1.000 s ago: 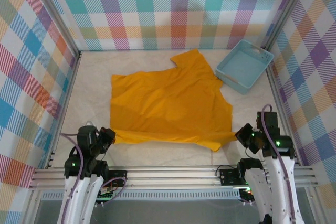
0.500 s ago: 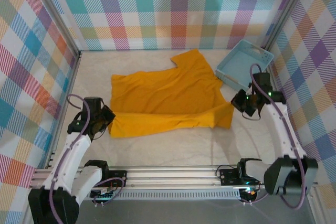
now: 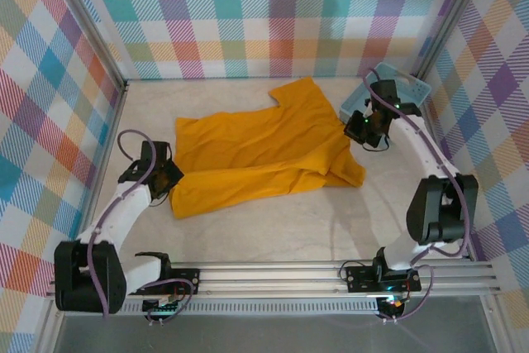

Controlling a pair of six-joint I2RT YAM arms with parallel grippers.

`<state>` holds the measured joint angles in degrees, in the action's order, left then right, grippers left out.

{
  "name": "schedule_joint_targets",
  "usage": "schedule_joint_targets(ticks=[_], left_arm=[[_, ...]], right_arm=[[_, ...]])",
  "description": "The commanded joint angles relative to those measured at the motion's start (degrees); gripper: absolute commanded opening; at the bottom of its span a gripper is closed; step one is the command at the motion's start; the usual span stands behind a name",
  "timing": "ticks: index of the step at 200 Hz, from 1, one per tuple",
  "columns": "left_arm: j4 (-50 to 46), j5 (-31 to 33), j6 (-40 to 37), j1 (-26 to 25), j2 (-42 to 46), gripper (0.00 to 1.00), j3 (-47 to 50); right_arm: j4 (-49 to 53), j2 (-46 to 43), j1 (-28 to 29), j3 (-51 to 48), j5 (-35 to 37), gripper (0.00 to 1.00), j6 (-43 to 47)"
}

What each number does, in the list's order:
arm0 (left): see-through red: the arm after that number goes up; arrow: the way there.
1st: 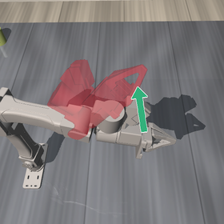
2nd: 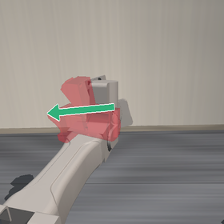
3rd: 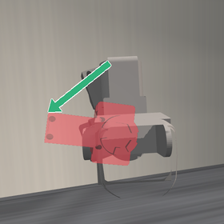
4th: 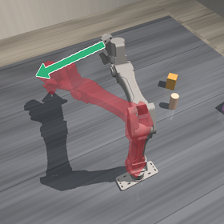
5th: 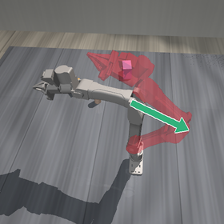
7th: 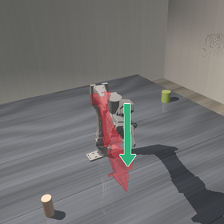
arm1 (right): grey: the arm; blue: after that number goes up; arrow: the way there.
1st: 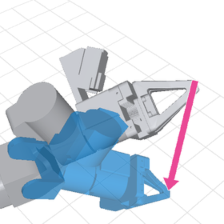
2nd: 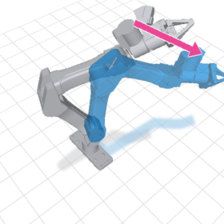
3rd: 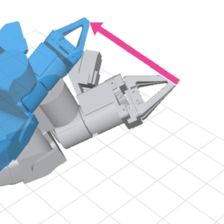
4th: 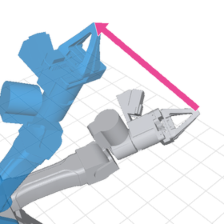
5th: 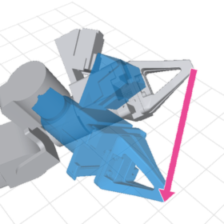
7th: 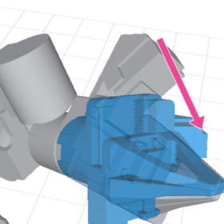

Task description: Fold the inside-out t-shirt

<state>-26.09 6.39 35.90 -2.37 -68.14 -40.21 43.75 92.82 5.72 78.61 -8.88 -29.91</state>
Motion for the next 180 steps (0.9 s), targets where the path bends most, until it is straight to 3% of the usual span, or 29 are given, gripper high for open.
schedule_joint_targets(ticks=[1, 30, 52, 85, 103, 137, 158, 180], left_arm=[[2.26, 1.76, -1.64, 0.95, -3.26, 0.03, -2.45], [2.18, 1.27, -2.03, 1.14, -9.4, 0.09, -5.35], [0.22, 2.85, -1.86, 1.35, -13.17, 0.19, -7.81], [-2.7, 2.74, -2.53, 2.37, -14.85, 0.48, -11.56], [-6.76, 2.38, -2.37, 2.12, -12.0, 0.55, -13.49], [-11.46, 0.48, -0.58, -3.71, 0.65, 0.61, -10.04], [-9.38, -4.51, 2.87, -7.93, 6.54, 0.61, -3.04], [-3.83, -9.16, 5.33, -9.22, 7.86, 0.61, 4.09]], right_arm=[[0.08, 3.58, 1.54, 5.07, 1.88, 0.05, 2.56], [0.91, 8.81, 2.41, 9.02, 3.06, 0.07, 3.36], [0.91, 11.59, 2.74, 11.4, 3.5, 0.13, 4.11], [3.06, 14.28, 3.16, 15.42, 5.29, 0.35, 5.4], [4.59, 12.0, 3.21, 15.66, 8.68, 0.48, 6.86], [5.28, 2.54, 3.25, 6.68, 8.31, 0.53, 8.62], [2.83, -2.91, 3.34, -3.51, 5.79, 0.52, 8.3], [-0.68, -5.81, 3.36, -11.94, 0.69, 0.48, 7.65]])
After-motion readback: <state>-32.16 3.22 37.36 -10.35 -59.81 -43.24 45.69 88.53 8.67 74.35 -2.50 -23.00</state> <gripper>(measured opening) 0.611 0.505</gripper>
